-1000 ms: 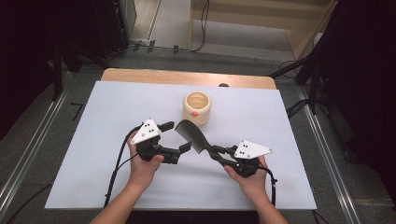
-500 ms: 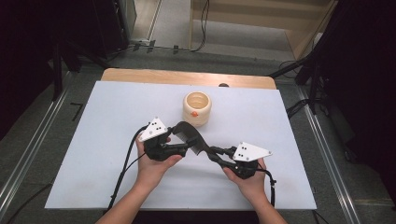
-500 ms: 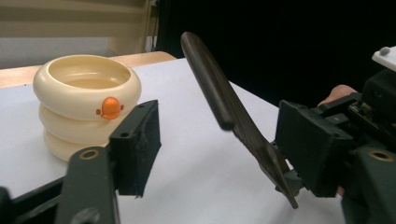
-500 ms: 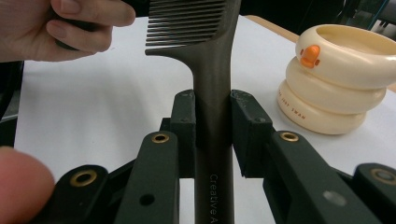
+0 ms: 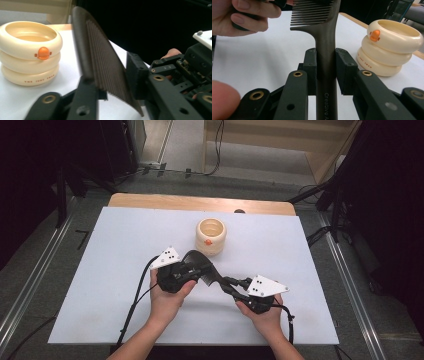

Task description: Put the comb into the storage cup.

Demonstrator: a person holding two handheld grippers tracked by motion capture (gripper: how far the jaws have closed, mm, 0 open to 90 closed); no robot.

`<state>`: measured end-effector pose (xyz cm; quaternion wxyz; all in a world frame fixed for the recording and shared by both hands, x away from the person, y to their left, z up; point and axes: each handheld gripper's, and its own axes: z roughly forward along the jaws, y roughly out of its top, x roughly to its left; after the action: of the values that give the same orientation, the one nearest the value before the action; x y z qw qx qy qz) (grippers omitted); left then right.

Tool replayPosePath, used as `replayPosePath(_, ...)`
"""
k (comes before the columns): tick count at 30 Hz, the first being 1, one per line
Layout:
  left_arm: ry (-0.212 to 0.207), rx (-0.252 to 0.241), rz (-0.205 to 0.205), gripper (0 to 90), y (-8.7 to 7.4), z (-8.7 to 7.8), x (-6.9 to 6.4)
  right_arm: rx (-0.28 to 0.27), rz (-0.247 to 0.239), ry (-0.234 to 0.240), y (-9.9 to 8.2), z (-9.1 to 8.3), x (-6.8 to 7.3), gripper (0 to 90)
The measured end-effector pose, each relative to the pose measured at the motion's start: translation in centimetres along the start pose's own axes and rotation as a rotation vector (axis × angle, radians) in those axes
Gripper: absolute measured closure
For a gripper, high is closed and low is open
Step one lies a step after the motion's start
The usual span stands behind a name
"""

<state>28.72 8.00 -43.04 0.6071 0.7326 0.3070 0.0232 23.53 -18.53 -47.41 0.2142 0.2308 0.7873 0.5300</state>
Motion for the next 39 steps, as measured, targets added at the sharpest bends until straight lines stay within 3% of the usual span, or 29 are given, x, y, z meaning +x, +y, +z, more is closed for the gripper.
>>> replayPosePath(2, -0.041, 0.003, -0.030, 77.3, 0.1, 0.0, 0.3, -0.001, -0.008, -0.020, -0.1, 0.1, 0.2, 70.2)
replayPosePath(3, -0.041, 0.003, -0.030, 79.5, 0.1, 0.0, 0.3, -0.001, -0.008, -0.020, -0.1, 0.1, 0.2, 70.2)
replayPosePath(5, -0.109, -0.004, -0.048, 82.5, 0.0, 0.1, 0.6, 0.002, -0.023, -0.046, -0.2, 0.2, 0.4, 69.3)
replayPosePath(8, -0.110, 0.009, -0.021, 83.7, 0.0, 0.2, 0.5, -0.018, 0.004, -0.067, -0.5, 0.3, 0.3, 62.0)
replayPosePath(10, -0.134, 0.010, -0.029, 83.8, -0.1, 0.2, 0.7, -0.035, 0.030, -0.070, -0.6, 0.1, -0.1, 55.4)
replayPosePath(12, -0.133, 0.004, -0.019, 83.8, 0.0, 0.1, 0.7, -0.054, 0.057, -0.102, -0.7, -0.4, -0.7, 46.1)
replayPosePath(13, -0.132, -0.001, -0.012, 83.8, 0.1, 0.1, 0.7, -0.054, 0.057, -0.102, -0.7, -0.4, -0.7, 46.1)
replayPosePath(14, -0.131, -0.002, -0.009, 83.9, 0.3, 0.0, 0.7, -0.067, 0.080, -0.133, -0.9, -0.9, -1.0, 37.6)
replayPosePath(19, -0.110, -0.001, 0.024, 83.9, 0.8, -0.3, 0.7, -0.085, 0.134, -0.135, -1.3, -1.7, -1.9, 24.3)
replayPosePath(20, -0.104, -0.003, 0.028, 83.9, 0.9, -0.4, 0.7, -0.080, 0.152, -0.154, -1.5, -2.0, -2.3, 13.5)
replayPosePath(25, -0.082, -0.002, 0.050, 83.9, 1.4, -0.6, 0.8, -0.098, 0.189, -0.141, -1.9, -2.9, -3.2, 8.3)
replayPosePath(26, -0.079, -0.002, 0.054, 83.9, 1.5, -0.7, 0.9, -0.100, 0.197, -0.140, -2.0, -3.2, -3.5, 0.5)
replayPosePath(33, -0.070, -0.011, 0.054, 83.9, 2.0, -1.0, 1.1, -0.103, 0.204, -0.130, -2.4, -4.0, -4.0, 0.0)
replayPosePath(39, -0.064, -0.019, 0.053, 83.9, 2.6, -1.4, 1.6, -0.078, 0.200, -0.185, -3.2, -4.7, -4.2, 0.0)
